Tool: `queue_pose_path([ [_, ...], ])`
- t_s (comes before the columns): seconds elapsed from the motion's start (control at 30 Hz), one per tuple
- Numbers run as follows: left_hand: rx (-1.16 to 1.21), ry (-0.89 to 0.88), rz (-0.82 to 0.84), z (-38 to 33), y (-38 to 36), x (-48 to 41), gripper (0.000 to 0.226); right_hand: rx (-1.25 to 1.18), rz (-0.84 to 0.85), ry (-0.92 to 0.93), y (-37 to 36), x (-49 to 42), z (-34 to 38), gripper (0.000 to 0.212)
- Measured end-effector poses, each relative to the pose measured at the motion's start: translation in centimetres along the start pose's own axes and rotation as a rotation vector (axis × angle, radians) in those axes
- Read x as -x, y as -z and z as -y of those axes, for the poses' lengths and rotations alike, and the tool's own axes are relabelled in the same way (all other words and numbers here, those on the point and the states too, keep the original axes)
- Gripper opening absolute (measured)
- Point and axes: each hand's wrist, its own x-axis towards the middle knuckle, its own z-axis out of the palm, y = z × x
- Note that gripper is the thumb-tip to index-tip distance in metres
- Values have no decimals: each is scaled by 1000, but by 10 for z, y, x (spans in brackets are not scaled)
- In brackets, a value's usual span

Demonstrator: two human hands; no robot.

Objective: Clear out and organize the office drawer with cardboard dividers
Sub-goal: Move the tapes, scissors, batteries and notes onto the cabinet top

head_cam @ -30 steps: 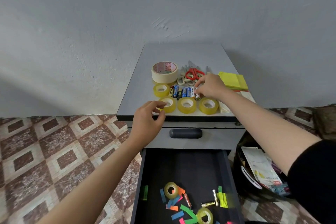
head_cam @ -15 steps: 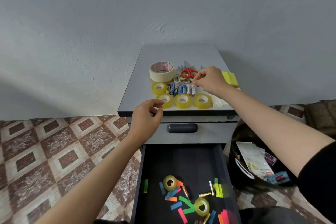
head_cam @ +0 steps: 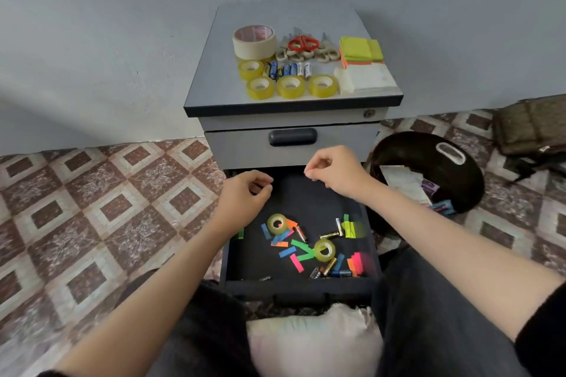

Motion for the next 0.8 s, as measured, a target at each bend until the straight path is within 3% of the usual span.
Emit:
queue_pose_path([
  [0.4,-89,224,226,66,-46,28,13,139,39,-231,-43,1,-87,12],
  [0.5,-85,284,257,76,-63,22,15,197,45,-339,-50,-8,-113,22],
  [0.6,-88,344,294,84,-83,17,19,335,-10,-525,-58,-16,-134,10],
  [0.67,-100,405,314,89,-96,11,24,393,-38,-652,-62,-18,-141,14],
  [0.8,-133,525,347,91,-122,1,31,422,-21,-718,-71,-21,-155,18],
])
